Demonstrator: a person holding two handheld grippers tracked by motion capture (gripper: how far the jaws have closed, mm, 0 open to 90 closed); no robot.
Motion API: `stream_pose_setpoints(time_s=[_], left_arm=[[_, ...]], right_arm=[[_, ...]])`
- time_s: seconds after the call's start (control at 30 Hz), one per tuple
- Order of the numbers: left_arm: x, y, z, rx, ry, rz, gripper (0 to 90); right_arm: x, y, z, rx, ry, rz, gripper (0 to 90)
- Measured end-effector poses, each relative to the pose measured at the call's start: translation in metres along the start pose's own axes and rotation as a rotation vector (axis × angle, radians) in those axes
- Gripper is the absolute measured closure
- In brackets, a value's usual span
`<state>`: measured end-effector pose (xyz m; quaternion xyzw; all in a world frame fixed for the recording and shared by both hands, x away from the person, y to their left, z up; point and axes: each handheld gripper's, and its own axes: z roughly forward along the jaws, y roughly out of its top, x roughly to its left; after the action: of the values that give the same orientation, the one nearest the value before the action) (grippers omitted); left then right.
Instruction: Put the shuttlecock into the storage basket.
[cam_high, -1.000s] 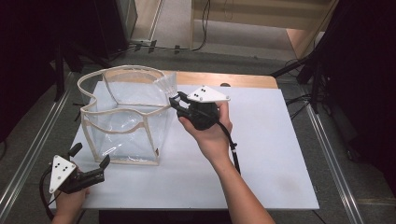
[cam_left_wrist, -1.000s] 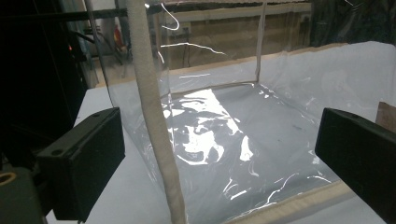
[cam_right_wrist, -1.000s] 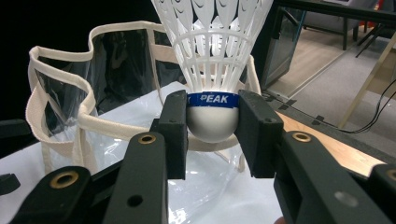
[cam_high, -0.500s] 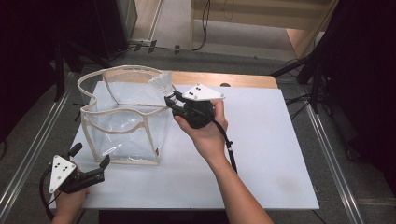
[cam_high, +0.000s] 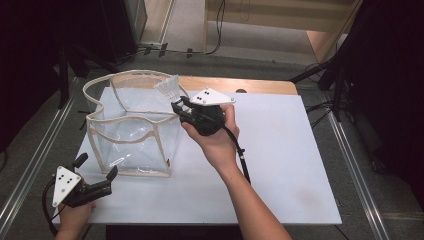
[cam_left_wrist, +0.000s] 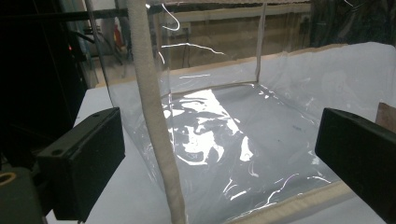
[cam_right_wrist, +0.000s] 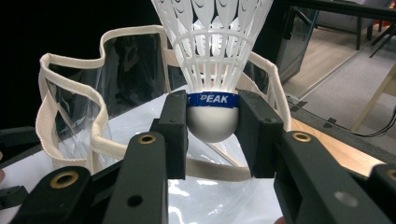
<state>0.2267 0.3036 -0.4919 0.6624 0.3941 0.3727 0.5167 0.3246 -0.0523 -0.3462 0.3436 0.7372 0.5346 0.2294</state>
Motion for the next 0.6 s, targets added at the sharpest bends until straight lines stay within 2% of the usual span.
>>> stream_pose_setpoints(time_s=[0.07,0.13,0.23,0.3,0.4,0.6], left_arm=[[0.000,0.000,0.000,0.001,0.000,0.001,2.3],[0.000,0.000,0.000,0.001,0.000,0.000,2.3],[0.000,0.000,0.000,0.000,0.000,-0.002,2.3],[0.000,0.000,0.000,0.000,0.000,-0.002,2.3],[0.000,0.000,0.000,0.000,-0.001,0.000,2.3],[0.000,0.000,0.000,0.003,0.001,0.005,2.3]], right_arm=[[0.000,0.000,0.001,0.001,0.003,0.008,62.6],[-0.002,0.000,0.002,0.000,0.026,0.030,61.6],[-0.003,0.001,0.000,-0.024,0.032,0.053,33.1],[-0.003,0.002,-0.003,-0.028,0.014,0.046,24.6],[-0.004,0.002,-0.009,-0.033,-0.023,0.024,20.4],[-0.006,-0.003,-0.020,-0.013,-0.055,-0.030,15.2]])
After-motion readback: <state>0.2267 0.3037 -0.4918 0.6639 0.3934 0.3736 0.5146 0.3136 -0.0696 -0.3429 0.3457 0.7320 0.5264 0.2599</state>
